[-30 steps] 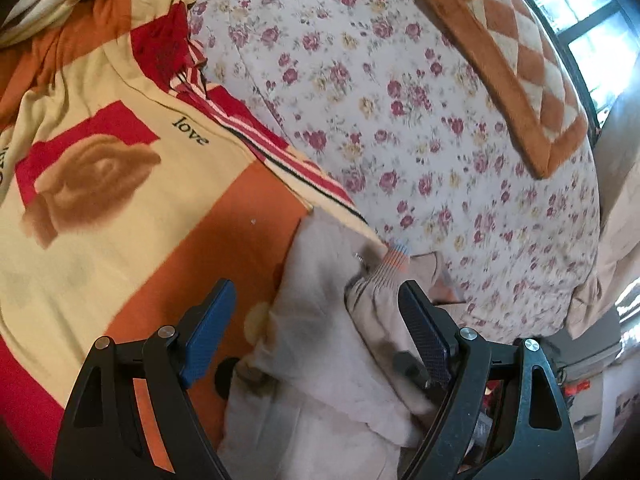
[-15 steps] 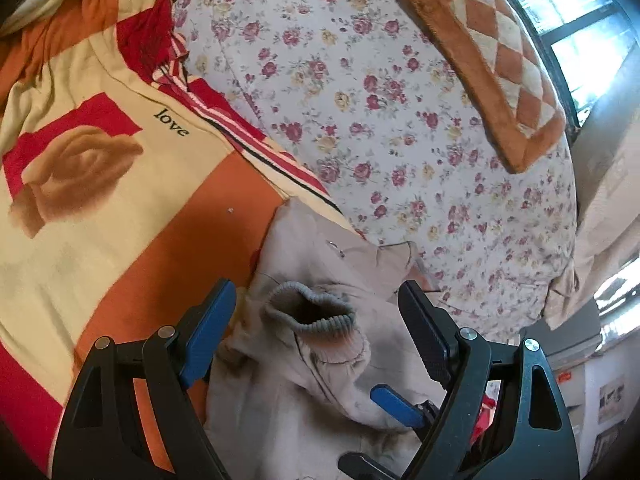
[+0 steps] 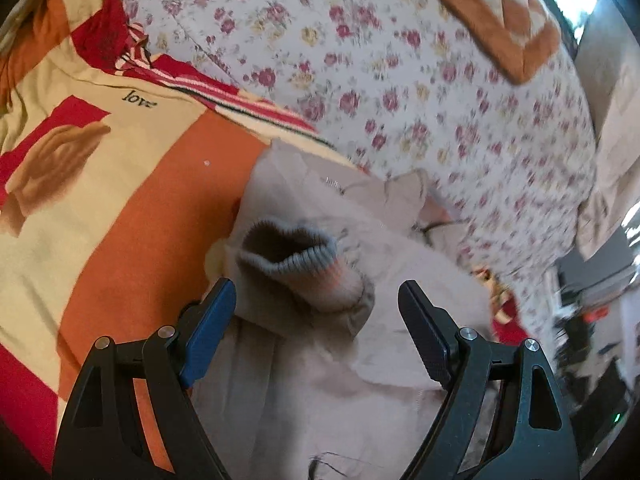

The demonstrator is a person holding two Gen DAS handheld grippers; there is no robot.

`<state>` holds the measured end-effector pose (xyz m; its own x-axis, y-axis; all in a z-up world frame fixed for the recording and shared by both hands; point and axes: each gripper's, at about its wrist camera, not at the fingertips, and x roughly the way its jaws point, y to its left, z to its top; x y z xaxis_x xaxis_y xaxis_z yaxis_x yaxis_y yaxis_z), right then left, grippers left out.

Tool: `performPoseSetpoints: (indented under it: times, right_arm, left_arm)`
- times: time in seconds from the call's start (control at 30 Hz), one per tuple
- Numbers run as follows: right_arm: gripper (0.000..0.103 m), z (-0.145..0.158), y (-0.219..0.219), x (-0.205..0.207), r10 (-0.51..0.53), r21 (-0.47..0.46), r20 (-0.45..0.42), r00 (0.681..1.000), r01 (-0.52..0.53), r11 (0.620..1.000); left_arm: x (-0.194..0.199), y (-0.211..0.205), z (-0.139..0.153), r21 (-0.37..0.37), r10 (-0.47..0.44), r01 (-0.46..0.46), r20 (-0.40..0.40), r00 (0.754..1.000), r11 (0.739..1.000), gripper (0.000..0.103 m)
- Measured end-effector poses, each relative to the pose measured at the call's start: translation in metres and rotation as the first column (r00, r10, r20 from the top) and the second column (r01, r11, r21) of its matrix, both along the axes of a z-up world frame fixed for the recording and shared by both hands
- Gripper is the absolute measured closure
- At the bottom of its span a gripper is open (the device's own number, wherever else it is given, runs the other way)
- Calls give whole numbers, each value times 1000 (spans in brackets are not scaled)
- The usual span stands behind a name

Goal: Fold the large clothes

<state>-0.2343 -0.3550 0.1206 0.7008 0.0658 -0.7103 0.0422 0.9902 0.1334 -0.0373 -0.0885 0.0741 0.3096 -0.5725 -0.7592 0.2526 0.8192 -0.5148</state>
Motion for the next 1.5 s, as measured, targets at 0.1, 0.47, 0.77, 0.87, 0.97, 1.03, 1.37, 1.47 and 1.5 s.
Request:
performPoseSetpoints:
  times: [0.1,0.47,0.77,0.87,0.97,1.03,1.37,1.47,1.5]
  right_arm:
    - [22,-11,-55,-34,-181,-122,-38,983,175,977]
    - [71,-57,-95,-45,-262,-233,-148,954,224,946]
    - [103,-76,-119,-67,-391,-181,-212,896,357,916]
    - [103,-75,-125,-79,-399,-121,-226,889,381,917]
    - [98,-46,-139,-88,-439,15,-123,890,444,896]
    - [68,-34,-137,-79,-425,22,-96,900,429,903]
    - [40,-59,-108,-53,-392,-180,-186,901,361,915]
    - [40,-61,-113,-52,-427,-214,-162,889,391,895]
    - [40,-62,-116,-49,-429,-196,-154,890,398,896]
  left_arm:
    - [0,-13,-5,21,-25,24,19,1000,999,40]
    - [-1,-37,41,-61,-72,90,242,968,994,79]
    - [20,-34,-20,147,-29,22,48,998,989,79]
    - [18,-22,-19,101,4,-6,20,1000,995,78]
    - [13,-9,-9,70,31,-35,47,998,997,66]
    - [11,-4,-3,83,54,-62,85,995,995,66]
    - [4,11,24,-13,102,-101,169,980,995,54]
    - [-4,6,33,-39,78,-72,211,974,997,47]
    - [-7,2,35,-40,57,-49,223,973,998,47]
